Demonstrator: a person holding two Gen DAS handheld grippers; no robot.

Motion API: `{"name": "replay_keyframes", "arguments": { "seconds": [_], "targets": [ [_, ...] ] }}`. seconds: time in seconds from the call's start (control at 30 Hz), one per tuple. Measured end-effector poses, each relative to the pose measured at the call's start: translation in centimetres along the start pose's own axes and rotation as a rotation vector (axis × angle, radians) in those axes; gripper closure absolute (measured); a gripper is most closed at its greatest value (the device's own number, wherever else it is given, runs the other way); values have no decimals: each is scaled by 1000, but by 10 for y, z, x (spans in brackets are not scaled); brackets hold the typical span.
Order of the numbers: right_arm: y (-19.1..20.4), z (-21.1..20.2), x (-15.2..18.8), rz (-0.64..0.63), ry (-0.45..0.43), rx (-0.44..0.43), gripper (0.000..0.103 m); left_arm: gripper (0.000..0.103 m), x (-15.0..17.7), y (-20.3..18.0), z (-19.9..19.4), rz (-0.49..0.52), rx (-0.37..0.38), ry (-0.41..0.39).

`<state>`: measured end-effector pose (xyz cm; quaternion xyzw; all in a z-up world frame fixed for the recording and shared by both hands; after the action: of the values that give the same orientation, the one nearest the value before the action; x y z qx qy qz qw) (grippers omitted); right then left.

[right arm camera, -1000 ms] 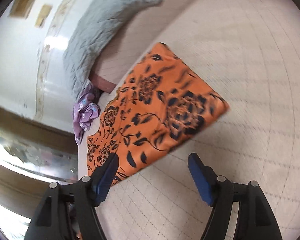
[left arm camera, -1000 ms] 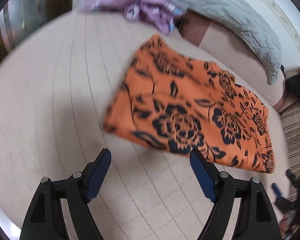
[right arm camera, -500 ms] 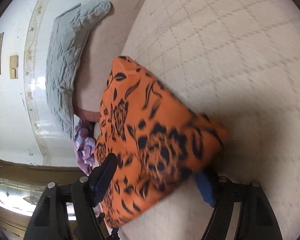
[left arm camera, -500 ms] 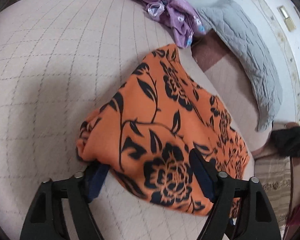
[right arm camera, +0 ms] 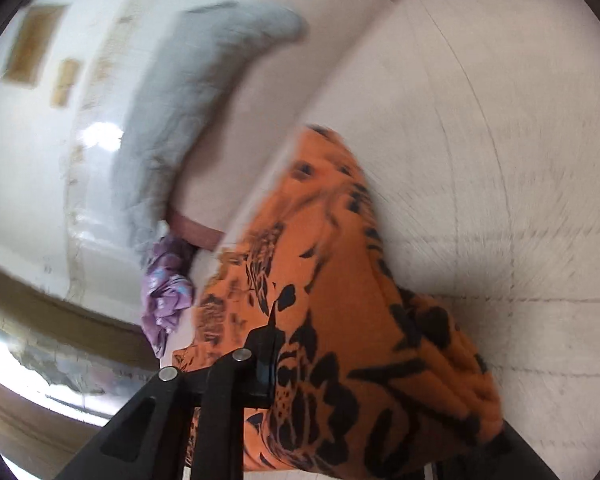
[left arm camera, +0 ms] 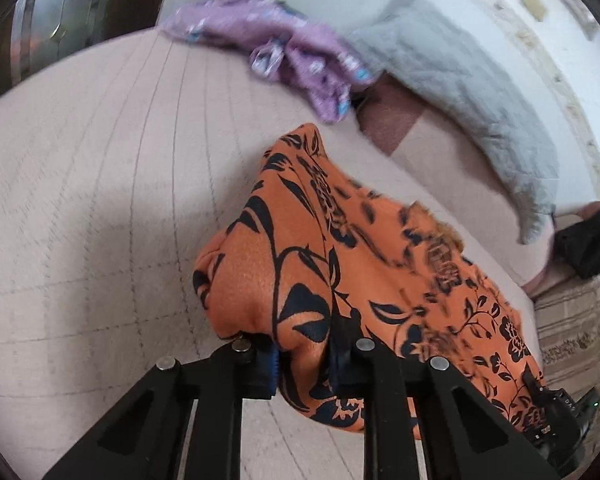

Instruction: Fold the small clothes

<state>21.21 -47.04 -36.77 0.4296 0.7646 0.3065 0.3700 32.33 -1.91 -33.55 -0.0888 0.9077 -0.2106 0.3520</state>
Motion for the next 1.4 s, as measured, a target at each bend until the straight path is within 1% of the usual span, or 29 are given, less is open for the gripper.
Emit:
{"name": "replay_keyframes", "arguments": {
  "seconds": [0.1,0.13,0.2,0.3,0.33,0.4,0.43,0.47,0.53,0.57,0.6,0.63,0.67,0.7,0.77,0.8,0.83,0.87,0.9,0.97,1.0,1.03,1.07,1.17,1.23,1.3,1.4],
  "targets": [
    [17,-38,11,-81,-30,5,82,84,6,-2,-33,53,17,-30],
    [20,-51,15,-90,-34,1,82,84,11,-2,-45,73,25,-29],
    [18,-82,25,-103,-42,1,82,84,27,3,-66,83,46,-14],
    [0,-124,48,-89,-27,14,82,84,58,9,-87,119,47,24],
    [-11,-137,58,-68,-16,24,82,84,73,14,-92,134,33,44],
    [-34,-152,73,-26,11,54,82,83,102,23,-89,176,-5,93],
    [-45,-153,78,-6,35,73,82,83,111,28,-84,183,-34,116],
    [-62,-147,83,20,106,100,82,82,119,37,-76,169,-55,145],
    [-82,-134,85,38,175,167,75,78,116,46,-71,136,-31,154],
    [-88,-130,84,45,193,169,72,76,111,47,-75,126,-28,171],
    [-90,-131,82,54,201,152,69,73,107,46,-81,123,-26,184],
    [-90,-134,79,57,205,153,56,72,104,46,-88,124,-22,185],
    [-90,-144,73,50,186,177,40,71,99,45,-100,137,-20,171],
    [-91,-155,68,41,145,190,37,71,98,44,-114,160,-25,148],
    [-95,-187,54,53,2,207,35,71,95,42,-136,211,-57,109],
    [-97,-199,48,64,-58,208,35,70,93,41,-147,239,-86,73],
    [-94,-207,42,63,-104,200,35,69,91,37,-159,277,-128,14],
    [-89,-213,38,42,-138,181,35,68,90,34,-167,310,-149,-29],
    [-80,-213,36,5,-147,160,35,68,89,30,-175,346,-161,-64],
    [-56,-200,40,-86,-119,127,40,67,82,14,-176,401,-164,-108],
    [-45,-190,46,-138,-83,113,44,65,81,4,-173,433,-152,-120],
    [-32,-175,54,-191,-34,100,51,64,80,-8,-165,461,-142,-121],
    [-25,-165,62,-226,2,96,55,64,80,-20,-153,482,-140,-117],
    [-3,-130,77,-297,59,106,58,64,81,-36,-125,512,-128,-102],
    [7,-109,79,-321,91,109,58,64,82,-45,-95,525,-145,-94],
    [14,-91,78,-340,104,116,58,64,84,-39,-80,518,-176,-93],
    [17,-61,76,-338,141,117,58,64,84,-22,-59,482,-217,-55]
  ]
}}
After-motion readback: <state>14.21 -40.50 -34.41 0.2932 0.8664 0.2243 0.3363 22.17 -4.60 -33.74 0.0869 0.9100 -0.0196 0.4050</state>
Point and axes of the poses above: each gripper's, at about its wrist camera, not at the fingertips, and z roughly the way its jaws point, y to its left, x to its underside, the point moved 2 cm from there along z, roughly the way its jaws point, and after that the axes turned 4 degrees about -y, right-handed, at the moved point
